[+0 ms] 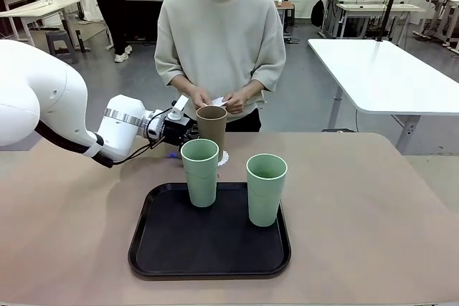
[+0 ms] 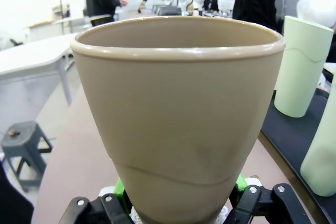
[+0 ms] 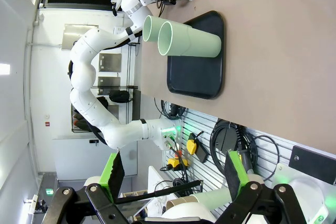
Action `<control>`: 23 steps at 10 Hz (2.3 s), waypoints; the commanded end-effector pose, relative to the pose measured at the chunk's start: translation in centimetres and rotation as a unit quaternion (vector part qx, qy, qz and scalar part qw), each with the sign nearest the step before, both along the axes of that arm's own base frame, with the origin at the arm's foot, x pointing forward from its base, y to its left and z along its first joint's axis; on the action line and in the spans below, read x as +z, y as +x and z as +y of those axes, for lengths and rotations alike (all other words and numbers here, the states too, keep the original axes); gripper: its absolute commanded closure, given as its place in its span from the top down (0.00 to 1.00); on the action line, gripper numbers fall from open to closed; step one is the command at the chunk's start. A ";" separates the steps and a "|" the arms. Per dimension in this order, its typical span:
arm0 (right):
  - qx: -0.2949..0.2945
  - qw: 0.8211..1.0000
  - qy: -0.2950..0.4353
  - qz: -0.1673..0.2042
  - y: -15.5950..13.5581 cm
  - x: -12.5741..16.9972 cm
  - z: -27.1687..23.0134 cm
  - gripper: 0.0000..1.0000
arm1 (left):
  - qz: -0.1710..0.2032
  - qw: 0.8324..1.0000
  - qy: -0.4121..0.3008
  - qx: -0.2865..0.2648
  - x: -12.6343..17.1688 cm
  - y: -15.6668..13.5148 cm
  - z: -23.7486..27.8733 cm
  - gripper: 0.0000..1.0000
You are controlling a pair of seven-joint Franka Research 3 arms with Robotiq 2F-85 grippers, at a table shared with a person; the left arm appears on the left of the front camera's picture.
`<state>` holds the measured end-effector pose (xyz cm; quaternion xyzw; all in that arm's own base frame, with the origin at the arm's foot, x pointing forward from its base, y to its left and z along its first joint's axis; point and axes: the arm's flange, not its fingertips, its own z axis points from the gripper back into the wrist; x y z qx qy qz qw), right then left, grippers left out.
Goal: Place coasters on the table and set cups on them.
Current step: Pick up one Reusable plastic cup and place it on a coaster set by the human.
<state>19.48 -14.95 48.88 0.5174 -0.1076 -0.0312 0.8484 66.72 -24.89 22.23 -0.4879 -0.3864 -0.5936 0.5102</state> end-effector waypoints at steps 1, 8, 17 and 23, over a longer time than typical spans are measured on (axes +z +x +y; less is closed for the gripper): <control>0.002 1.000 0.004 -0.001 0.0 0.0 0.0 1.00 | 0.003 1.000 -0.005 0.003 0.2 1.0 -0.3 0.82; 0.002 1.000 0.004 -0.001 0.0 0.0 0.0 1.00 | 0.009 1.000 -0.005 -0.006 -0.1 1.0 -0.3 0.82; 0.002 1.000 0.004 -0.001 0.0 0.0 0.0 1.00 | 0.025 1.000 0.001 -0.018 -0.1 0.9 0.3 1.00; 0.002 1.000 0.004 -0.001 0.0 0.0 0.0 1.00 | 0.043 0.999 0.017 -0.025 0.1 0.8 0.7 1.00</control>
